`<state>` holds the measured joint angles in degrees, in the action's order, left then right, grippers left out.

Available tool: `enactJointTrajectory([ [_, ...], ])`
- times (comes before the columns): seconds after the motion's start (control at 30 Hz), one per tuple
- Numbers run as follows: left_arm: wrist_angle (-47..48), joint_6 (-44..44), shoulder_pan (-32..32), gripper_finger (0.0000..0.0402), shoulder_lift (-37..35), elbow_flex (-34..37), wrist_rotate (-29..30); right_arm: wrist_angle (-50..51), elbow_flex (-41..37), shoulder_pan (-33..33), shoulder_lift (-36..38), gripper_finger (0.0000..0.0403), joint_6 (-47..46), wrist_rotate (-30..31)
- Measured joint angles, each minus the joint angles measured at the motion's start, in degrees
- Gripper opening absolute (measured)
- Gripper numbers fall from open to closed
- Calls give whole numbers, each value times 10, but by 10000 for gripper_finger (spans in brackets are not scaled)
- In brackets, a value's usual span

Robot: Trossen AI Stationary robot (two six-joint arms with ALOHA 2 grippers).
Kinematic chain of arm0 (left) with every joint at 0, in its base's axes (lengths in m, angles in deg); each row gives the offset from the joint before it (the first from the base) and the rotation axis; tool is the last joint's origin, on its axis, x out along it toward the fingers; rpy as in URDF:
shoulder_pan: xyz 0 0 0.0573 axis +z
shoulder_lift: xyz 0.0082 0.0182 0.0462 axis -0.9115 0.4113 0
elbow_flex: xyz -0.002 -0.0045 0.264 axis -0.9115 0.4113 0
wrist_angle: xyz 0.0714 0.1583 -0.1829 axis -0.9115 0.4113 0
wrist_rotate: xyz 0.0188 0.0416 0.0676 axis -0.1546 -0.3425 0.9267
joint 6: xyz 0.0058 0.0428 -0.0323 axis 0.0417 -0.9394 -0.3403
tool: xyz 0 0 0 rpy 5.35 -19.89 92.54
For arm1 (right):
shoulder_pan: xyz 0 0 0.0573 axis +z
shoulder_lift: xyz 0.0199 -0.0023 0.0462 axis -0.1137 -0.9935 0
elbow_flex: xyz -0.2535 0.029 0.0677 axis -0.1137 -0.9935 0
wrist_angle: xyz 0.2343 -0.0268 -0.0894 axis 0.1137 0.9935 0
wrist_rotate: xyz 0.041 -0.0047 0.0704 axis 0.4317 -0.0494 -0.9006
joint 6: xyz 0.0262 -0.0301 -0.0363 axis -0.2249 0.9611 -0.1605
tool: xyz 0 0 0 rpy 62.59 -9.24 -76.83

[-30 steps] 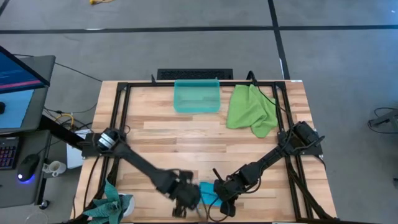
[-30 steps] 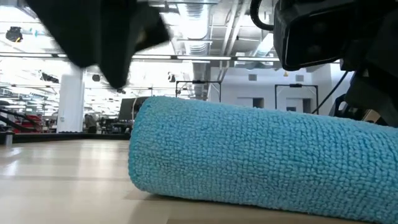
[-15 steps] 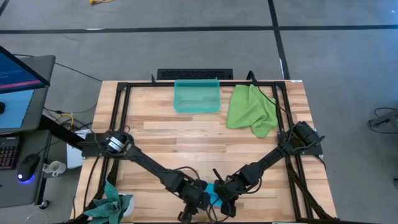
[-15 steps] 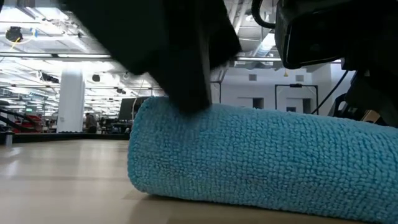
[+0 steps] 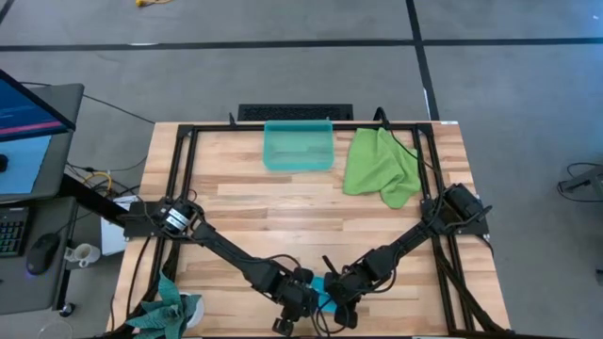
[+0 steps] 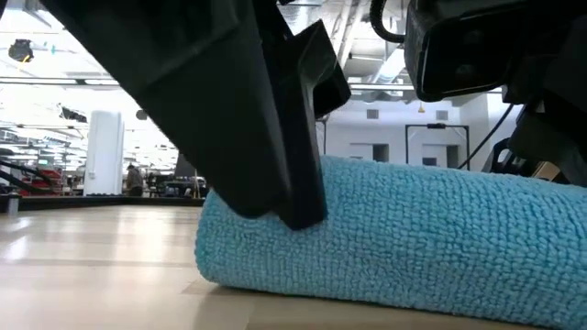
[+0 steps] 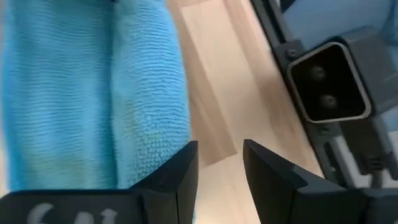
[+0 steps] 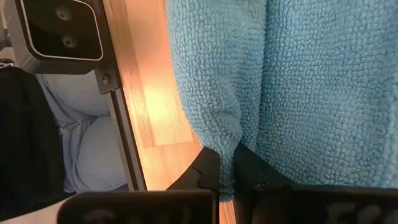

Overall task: Roll microfiber towels into tight, uniform cylinder then place into a basket
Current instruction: Roll the blue microfiber cloth

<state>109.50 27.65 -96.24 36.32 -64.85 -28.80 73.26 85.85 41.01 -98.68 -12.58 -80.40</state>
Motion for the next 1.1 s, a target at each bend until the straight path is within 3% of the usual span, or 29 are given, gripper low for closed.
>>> enactJointTrajectory([
  [0.23, 15, 1, 5, 121, 2, 0, 77, -1, 0, 0, 0, 31, 0, -3],
  [0.7, 43, 24, 4, 121, -8, 0, 94, -3, 0, -1, -1, 28, 0, -9],
  [0.9, 43, 21, -16, 121, -37, 0, 179, -2, 0, -1, -1, 31, 0, -8],
  [1.1, 59, 21, -10, 121, -24, 0, 154, -2, 0, -1, -1, 28, 0, -9],
])
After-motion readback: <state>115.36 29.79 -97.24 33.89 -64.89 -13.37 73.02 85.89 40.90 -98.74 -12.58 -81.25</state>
